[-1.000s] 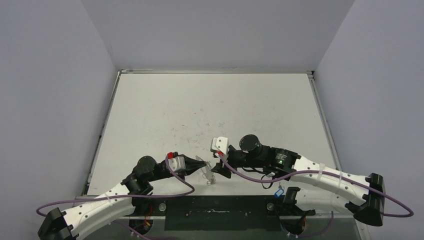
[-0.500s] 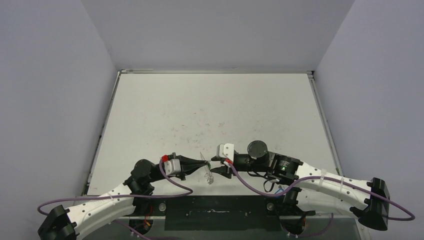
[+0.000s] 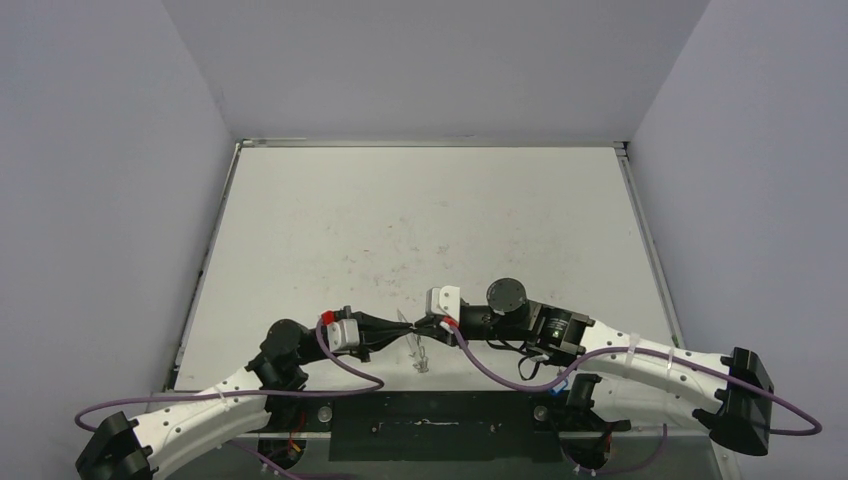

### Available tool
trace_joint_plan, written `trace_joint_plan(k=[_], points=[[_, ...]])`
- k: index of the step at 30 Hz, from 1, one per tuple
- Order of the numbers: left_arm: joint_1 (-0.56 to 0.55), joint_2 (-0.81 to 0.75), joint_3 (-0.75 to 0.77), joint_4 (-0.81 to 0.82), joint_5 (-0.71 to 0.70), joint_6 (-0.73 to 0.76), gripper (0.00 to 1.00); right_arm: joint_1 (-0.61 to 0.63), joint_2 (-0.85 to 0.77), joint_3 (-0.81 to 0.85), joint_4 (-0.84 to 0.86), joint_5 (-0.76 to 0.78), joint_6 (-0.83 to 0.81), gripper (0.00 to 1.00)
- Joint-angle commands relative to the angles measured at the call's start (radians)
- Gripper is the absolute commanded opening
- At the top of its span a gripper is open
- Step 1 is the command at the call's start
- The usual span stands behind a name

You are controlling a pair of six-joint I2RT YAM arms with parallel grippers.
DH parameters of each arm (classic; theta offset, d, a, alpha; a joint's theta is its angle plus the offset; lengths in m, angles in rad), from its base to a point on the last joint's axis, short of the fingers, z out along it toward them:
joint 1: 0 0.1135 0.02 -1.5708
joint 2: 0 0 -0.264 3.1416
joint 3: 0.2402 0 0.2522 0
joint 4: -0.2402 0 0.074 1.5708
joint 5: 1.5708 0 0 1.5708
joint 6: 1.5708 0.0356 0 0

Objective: Put the keys on the keyring

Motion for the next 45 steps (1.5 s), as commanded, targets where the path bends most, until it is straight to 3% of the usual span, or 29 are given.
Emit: trace_joint_plan(k=[1, 3, 11, 19, 31, 45], points=[[-0.003, -0.01, 0.007, 0.076, 0.012, -0.006, 0.0, -0.01, 0.009, 0.011, 0.072, -0.034, -0.006, 0.05], [-0.003, -0.008, 0.008, 0.076, 0.013, -0.006, 0.0, -0.011, 0.006, 0.006, 0.077, -0.039, -0.003, 0.0], [-0.003, -0.027, 0.012, 0.04, 0.001, 0.007, 0.0, -0.018, -0.016, 0.011, 0.051, -0.019, 0.016, 0.0], [-0.003, -0.09, 0.078, -0.192, -0.013, 0.085, 0.15, -0.021, 0.069, 0.166, -0.222, 0.033, 0.04, 0.0], [-0.003, -0.09, 0.206, -0.508, -0.033, 0.166, 0.23, -0.019, 0.222, 0.395, -0.508, 0.096, 0.055, 0.0], [-0.003, -0.057, 0.234, -0.543, -0.091, 0.163, 0.24, -0.009, 0.308, 0.499, -0.59, 0.048, 0.09, 0.0]])
